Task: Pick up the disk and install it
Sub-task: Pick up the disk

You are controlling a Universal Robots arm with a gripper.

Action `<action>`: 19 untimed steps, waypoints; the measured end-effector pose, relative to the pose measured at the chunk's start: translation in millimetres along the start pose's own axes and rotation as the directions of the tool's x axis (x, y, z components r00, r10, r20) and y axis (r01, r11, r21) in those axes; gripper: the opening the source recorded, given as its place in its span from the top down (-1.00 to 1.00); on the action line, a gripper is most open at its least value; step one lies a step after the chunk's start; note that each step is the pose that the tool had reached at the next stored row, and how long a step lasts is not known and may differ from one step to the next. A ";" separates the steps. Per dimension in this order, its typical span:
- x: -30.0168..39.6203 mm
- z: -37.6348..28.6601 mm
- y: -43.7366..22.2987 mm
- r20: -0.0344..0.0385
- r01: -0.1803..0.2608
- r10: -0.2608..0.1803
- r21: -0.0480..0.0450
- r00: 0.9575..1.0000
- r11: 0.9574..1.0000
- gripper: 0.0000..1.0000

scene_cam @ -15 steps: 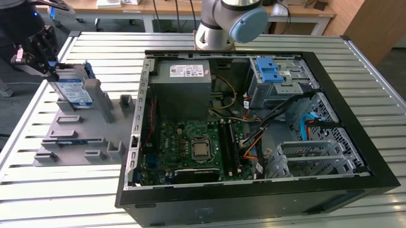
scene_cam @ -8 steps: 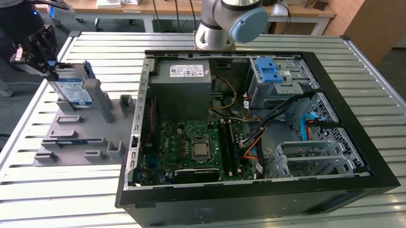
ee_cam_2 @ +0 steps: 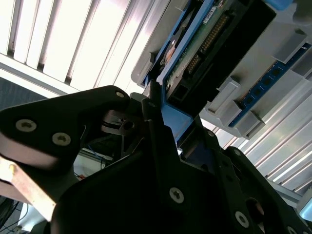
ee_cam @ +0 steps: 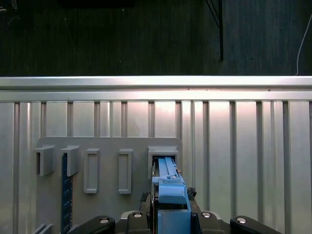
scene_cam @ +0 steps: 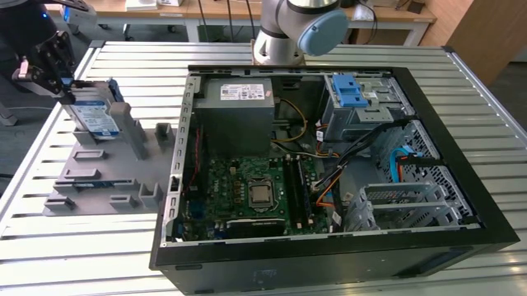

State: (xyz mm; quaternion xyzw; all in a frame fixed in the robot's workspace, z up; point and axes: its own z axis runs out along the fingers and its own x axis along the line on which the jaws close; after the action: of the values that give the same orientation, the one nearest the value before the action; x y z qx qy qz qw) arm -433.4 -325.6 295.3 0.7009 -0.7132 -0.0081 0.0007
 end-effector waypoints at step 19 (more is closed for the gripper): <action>-0.1 -5.9 0.1 0.000 0.000 0.000 0.000 1.000 1.000 0.27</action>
State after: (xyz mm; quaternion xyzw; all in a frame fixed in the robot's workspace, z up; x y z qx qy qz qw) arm -433.3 -325.6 301.2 0.7010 -0.7131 -0.0081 0.0007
